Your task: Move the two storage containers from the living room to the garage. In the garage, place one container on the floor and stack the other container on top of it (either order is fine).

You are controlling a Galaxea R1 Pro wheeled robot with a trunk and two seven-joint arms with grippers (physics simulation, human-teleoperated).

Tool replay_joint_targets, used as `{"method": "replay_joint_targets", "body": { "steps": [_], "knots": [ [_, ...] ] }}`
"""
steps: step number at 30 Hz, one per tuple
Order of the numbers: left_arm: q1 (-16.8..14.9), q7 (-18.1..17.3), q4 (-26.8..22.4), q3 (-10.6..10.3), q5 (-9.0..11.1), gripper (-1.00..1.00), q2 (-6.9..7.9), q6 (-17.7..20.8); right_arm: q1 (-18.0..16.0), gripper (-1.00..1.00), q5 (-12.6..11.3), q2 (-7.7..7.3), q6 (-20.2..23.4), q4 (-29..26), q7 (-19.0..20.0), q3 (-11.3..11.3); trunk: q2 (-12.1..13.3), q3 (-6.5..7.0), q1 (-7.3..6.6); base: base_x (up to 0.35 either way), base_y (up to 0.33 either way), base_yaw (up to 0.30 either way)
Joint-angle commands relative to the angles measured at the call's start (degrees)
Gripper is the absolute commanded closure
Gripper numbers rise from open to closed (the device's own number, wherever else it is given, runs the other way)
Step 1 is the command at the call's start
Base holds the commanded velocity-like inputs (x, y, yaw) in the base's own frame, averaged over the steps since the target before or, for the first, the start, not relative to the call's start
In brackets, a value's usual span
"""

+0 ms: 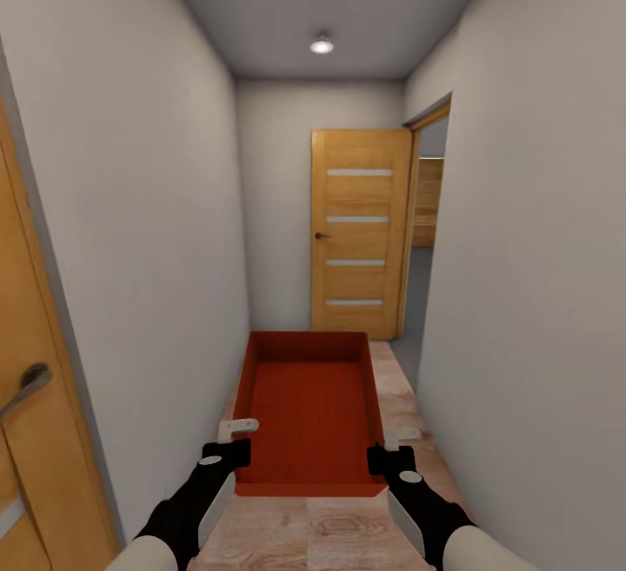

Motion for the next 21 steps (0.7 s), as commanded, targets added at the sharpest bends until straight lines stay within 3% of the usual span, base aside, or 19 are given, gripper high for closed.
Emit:
{"method": "replay_joint_targets", "body": {
  "steps": [1,21],
  "knots": [
    [0.0,2.1,-0.1,3.7,-0.1,1.00,3.76,0.5,-0.1,1.00,-0.2,-0.02,-0.2,-0.6,0.0,-0.5,-0.1,-0.09,0.04,0.323,0.000,0.000],
    [0.0,2.0,0.0,3.7,0.0,1.00,3.85,0.5,-0.1,1.00,-0.2,-0.03,-0.2,-0.6,0.0,-0.5,-0.1,-0.09,0.04,0.323,0.000,0.000]
  ]
}}
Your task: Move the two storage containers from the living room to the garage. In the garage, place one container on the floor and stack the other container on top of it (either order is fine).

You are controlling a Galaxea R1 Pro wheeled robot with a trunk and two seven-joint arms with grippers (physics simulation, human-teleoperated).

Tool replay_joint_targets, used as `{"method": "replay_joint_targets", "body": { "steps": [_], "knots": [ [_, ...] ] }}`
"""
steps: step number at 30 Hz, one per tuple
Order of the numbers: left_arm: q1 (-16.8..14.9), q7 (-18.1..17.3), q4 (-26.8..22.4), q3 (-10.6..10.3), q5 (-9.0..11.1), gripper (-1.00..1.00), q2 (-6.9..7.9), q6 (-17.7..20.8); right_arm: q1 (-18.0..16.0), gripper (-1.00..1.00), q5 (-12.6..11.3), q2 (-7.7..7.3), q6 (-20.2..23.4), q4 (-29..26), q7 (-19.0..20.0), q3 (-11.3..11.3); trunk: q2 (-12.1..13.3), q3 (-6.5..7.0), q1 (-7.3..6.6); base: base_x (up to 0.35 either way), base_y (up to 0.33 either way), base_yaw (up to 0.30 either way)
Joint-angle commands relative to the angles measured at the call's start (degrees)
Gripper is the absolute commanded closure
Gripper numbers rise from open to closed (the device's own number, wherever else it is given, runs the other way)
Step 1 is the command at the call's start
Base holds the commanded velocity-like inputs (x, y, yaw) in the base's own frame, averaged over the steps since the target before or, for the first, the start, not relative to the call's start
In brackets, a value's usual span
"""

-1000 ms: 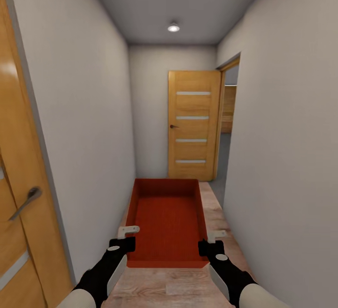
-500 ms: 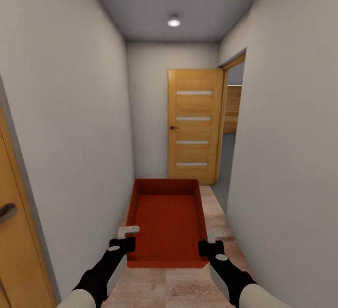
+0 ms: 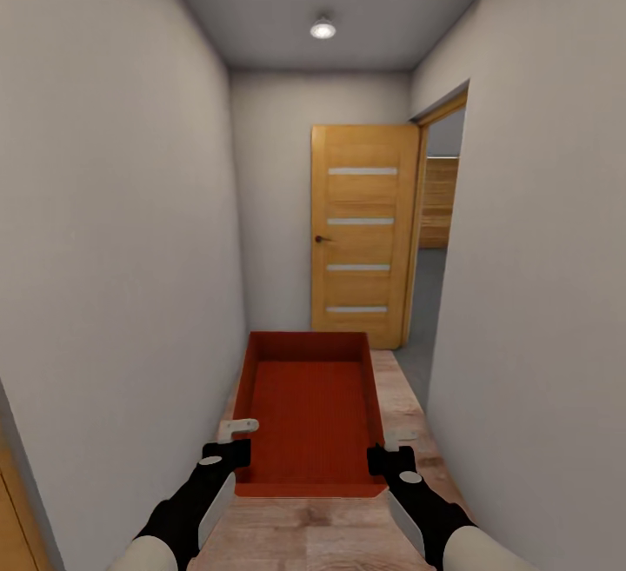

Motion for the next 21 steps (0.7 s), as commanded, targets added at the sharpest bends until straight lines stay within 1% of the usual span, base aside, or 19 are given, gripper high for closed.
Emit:
{"method": "replay_joint_targets", "body": {
  "steps": [1,21],
  "knots": [
    [0.0,2.0,-0.1,3.8,-0.1,1.00,3.84,0.5,-0.1,1.00,-0.2,-0.02,-0.1,-0.8,-0.1,-0.4,-0.1,-0.09,0.04,0.323,0.000,0.000],
    [0.0,2.0,-0.1,3.8,-0.1,1.00,3.84,0.5,-0.1,1.00,-0.2,-0.03,-0.1,-0.8,-0.1,-0.4,-0.1,-0.09,0.04,0.323,0.000,0.000]
  ]
}}
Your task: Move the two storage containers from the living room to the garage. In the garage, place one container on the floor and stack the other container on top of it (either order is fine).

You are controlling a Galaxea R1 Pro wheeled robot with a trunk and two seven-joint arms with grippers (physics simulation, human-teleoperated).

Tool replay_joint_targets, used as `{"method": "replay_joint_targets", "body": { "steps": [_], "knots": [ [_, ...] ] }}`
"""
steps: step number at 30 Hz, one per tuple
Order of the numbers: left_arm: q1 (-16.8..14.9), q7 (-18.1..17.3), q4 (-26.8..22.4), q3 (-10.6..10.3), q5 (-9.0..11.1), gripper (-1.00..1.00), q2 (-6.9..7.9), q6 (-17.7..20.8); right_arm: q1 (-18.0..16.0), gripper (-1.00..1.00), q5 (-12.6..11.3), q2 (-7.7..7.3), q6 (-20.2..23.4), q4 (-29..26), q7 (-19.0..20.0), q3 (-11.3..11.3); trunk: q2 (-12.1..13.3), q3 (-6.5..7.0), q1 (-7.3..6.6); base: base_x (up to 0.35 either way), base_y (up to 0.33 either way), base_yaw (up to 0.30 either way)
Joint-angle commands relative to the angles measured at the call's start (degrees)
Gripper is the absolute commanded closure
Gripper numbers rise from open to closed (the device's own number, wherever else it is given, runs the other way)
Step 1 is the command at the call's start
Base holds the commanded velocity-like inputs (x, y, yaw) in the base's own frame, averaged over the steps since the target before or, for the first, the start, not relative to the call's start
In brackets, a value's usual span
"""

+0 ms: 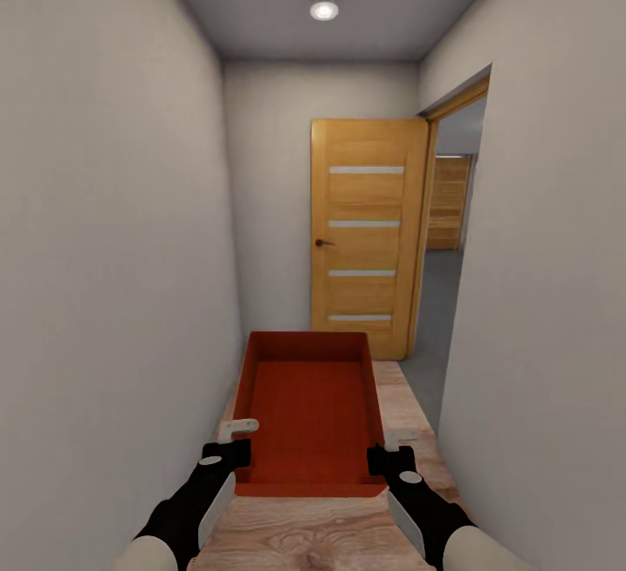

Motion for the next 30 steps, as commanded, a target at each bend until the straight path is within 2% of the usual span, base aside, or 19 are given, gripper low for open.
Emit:
{"method": "replay_joint_targets", "body": {
  "steps": [1,30],
  "knots": [
    [0.0,2.0,-0.1,3.8,-0.1,1.00,3.82,0.5,-0.1,1.00,-0.2,-0.03,-0.1,-0.8,-0.1,-0.4,-0.1,-0.09,0.04,0.323,0.000,0.000],
    [0.0,2.0,-0.1,3.8,-0.1,1.00,4.03,0.5,-0.1,1.00,-0.2,0.00,-0.1,-0.8,-0.1,-0.4,-0.1,-0.09,0.04,0.323,0.000,0.000]
  ]
}}
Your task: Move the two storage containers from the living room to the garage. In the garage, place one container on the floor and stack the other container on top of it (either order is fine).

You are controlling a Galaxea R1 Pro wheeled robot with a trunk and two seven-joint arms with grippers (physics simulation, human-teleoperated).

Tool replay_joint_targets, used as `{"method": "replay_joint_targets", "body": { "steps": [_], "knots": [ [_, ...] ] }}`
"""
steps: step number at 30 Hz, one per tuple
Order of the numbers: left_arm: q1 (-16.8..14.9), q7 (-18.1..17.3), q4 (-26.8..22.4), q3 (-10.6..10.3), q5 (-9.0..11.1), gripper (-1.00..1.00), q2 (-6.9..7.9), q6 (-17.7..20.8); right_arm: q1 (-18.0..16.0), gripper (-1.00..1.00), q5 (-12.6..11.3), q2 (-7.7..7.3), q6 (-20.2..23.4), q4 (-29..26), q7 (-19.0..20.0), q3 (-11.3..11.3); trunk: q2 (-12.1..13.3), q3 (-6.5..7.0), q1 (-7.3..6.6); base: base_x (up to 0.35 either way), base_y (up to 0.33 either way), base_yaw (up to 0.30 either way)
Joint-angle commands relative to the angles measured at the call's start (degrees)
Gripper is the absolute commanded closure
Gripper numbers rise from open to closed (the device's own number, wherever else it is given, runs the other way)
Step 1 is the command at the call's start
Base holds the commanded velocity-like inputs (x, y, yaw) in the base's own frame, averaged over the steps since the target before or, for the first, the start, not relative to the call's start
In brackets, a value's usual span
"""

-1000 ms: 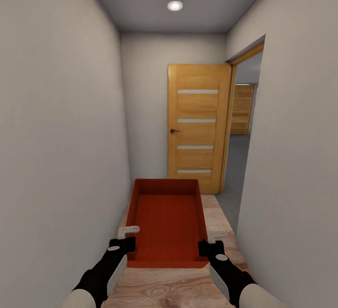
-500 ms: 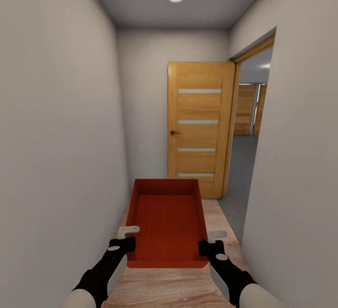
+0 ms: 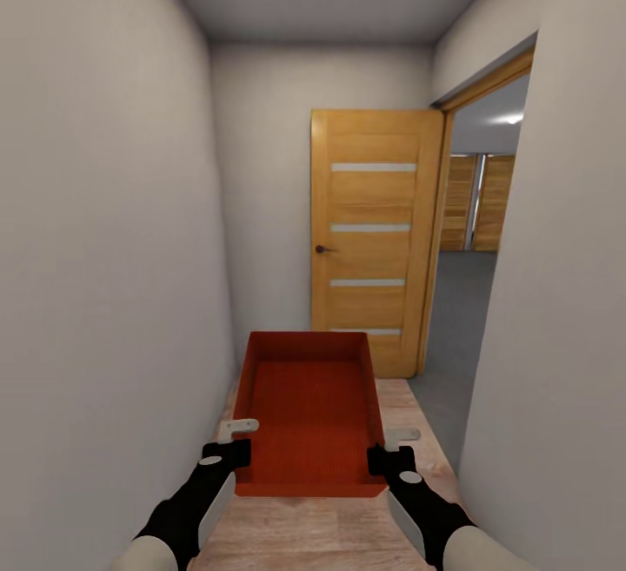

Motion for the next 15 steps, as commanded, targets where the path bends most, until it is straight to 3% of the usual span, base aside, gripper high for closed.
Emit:
{"method": "replay_joint_targets", "body": {
  "steps": [1,15],
  "knots": [
    [0.0,2.0,-0.1,3.8,-0.1,1.00,4.01,0.5,-0.1,1.00,-0.2,-0.02,-0.1,-0.8,0.0,-0.4,-0.1,-0.09,0.04,0.323,0.000,0.000],
    [0.0,1.9,-0.1,3.8,-0.1,1.00,4.01,0.5,-0.1,1.00,-0.2,-0.10,0.0,-0.8,0.0,-0.4,-0.1,-0.09,0.04,0.323,0.000,0.000]
  ]
}}
